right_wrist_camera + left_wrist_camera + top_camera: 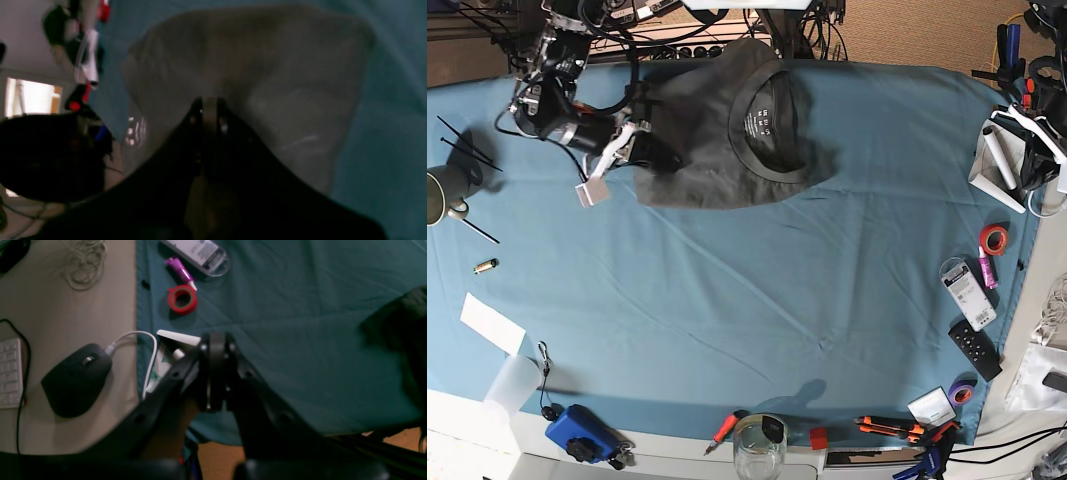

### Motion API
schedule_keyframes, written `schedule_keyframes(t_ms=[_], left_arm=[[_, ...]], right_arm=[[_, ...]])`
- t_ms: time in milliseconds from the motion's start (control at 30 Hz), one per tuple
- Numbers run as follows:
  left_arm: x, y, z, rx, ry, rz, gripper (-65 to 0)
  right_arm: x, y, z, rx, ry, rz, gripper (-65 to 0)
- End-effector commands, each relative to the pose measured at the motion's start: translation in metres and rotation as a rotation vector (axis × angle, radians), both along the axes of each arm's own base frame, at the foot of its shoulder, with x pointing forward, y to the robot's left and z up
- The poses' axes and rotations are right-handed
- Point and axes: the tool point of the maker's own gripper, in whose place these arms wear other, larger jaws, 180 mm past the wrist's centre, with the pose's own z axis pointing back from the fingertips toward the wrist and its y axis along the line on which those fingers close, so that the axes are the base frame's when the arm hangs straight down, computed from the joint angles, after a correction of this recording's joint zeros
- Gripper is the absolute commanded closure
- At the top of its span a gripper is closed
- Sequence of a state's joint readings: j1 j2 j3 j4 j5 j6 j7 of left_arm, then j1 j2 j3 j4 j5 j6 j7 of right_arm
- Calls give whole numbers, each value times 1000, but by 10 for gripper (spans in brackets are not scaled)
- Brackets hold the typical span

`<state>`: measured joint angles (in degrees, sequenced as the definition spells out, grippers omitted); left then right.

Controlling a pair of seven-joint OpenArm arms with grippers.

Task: Fold the T-shirt properly
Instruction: 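Press and smooth the folded shirt flat with the right gripper, then withdraw the right gripper away from the folded shirt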

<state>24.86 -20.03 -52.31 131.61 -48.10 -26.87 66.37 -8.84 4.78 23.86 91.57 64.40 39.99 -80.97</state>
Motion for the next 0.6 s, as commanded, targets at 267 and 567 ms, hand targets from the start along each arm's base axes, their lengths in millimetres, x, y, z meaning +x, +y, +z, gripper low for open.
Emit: schedule_keyframes(t_ms=[267,567], left_arm=[[4,-1,11,12,-43,-16,0],[5,6,11,45,-48,6,0]], right_arm=[[30,-18,72,-21,-258,-51,0],[-6,-82,110,-249,-353,-226,0]])
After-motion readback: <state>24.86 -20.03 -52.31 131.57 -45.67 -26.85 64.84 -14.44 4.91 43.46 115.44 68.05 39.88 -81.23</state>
